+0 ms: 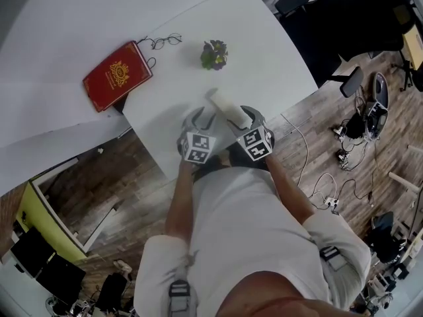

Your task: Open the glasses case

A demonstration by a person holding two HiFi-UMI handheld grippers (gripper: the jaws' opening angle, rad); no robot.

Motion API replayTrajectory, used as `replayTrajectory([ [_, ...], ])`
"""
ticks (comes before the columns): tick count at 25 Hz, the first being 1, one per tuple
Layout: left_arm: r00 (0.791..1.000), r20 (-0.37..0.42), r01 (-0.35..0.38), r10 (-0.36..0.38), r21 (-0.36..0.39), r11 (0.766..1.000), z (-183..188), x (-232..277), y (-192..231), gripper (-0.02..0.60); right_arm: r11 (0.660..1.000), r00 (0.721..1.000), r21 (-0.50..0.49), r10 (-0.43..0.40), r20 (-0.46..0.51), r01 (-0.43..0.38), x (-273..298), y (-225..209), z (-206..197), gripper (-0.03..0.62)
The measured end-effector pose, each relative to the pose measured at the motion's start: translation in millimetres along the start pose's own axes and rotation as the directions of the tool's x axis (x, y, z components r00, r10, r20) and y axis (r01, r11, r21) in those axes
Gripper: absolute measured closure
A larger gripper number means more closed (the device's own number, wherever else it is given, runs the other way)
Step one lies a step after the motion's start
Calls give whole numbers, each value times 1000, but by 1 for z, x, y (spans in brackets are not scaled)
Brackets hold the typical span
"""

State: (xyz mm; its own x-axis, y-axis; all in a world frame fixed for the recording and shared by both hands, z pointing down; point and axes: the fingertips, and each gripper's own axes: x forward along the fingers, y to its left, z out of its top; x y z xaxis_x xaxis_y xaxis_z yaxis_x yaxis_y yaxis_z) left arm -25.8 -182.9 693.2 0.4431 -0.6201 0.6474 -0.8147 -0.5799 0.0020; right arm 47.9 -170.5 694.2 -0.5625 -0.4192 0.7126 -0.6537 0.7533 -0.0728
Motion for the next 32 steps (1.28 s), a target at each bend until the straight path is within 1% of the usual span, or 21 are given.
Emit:
replayTrajectory([
  [10, 999, -25, 21, -22, -18, 1000, -11, 11, -1, 396, 999, 998, -45, 7, -57, -9, 18, 6, -11, 318],
  [16, 998, -46, 32, -34, -28, 999, -15, 18, 1, 396, 998, 996, -69, 0, -89, -6, 28, 5, -15, 284],
  [22, 997, -56, 46, -48, -32, 998, -18, 23, 2, 396, 997, 993, -78, -4, -116, -5, 38, 6, -19, 276],
  [32, 995, -72, 62, -64, -33, 998, -22, 31, 4, 396, 998, 986, -68, -14, -163, 3, 49, 3, -28, 272],
])
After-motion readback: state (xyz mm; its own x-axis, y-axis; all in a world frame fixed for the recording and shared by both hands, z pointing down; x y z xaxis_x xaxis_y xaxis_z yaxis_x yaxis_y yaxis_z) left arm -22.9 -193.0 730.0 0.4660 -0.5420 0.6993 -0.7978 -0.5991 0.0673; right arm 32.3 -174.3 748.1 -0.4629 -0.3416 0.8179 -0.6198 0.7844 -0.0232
